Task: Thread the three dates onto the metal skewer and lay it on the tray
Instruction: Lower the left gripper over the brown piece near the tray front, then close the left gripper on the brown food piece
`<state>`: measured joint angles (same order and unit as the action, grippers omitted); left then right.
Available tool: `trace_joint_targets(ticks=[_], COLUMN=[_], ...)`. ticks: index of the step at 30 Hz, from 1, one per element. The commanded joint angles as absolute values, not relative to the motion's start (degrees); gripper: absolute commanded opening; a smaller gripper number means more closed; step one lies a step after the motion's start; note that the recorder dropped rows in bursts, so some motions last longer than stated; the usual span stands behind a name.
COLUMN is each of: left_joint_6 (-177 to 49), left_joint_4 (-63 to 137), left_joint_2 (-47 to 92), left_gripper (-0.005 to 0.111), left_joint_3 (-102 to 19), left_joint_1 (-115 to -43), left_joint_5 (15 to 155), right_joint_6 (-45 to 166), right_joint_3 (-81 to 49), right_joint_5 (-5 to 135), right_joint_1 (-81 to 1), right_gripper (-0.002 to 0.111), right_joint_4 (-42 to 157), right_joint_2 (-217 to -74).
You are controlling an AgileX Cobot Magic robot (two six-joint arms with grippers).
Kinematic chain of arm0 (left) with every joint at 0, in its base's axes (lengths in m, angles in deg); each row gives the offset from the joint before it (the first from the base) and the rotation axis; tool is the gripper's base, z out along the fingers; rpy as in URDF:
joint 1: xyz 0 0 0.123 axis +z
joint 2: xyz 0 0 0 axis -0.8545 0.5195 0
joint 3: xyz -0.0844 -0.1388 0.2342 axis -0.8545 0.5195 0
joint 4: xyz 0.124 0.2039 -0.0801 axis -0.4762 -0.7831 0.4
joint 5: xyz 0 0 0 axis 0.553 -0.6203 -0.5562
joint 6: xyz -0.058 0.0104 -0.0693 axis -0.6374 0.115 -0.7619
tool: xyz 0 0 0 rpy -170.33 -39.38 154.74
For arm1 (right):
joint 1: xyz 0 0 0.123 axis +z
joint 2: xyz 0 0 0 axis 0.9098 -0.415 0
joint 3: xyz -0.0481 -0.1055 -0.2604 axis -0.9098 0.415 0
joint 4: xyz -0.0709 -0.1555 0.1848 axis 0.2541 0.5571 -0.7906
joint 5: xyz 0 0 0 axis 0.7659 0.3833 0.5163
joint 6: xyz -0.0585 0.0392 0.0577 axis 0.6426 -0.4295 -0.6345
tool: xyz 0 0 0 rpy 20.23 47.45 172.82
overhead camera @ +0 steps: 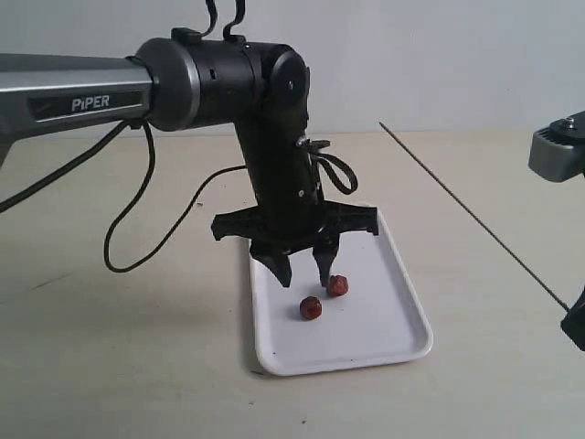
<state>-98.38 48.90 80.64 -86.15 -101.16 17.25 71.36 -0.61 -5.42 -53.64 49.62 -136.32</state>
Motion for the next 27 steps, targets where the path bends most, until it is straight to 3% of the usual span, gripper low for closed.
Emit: trace_joint_targets(ticks=[1, 27], left_joint_6=[-99.7, -101.0], left_joint_4=[48.7, 51.6], left_joint_2=[82.0, 87.1], left_gripper=[0.046, 0.046], left_joint_3=[-86.6, -86.6], left_joint_1=[-101.4, -101.4], left_joint_5=[17.6, 21.7], right_joint_6=[71.4, 72.1], right_joint_3=[-0.5, -0.5], right_joint_5=[-5.2, -5.2], right_joint_1=[-53.8, -53.8], right_gripper=[0.000, 0.000], right_joint_4=[49.5, 49.5], right_joint_2=[-135.9, -135.9])
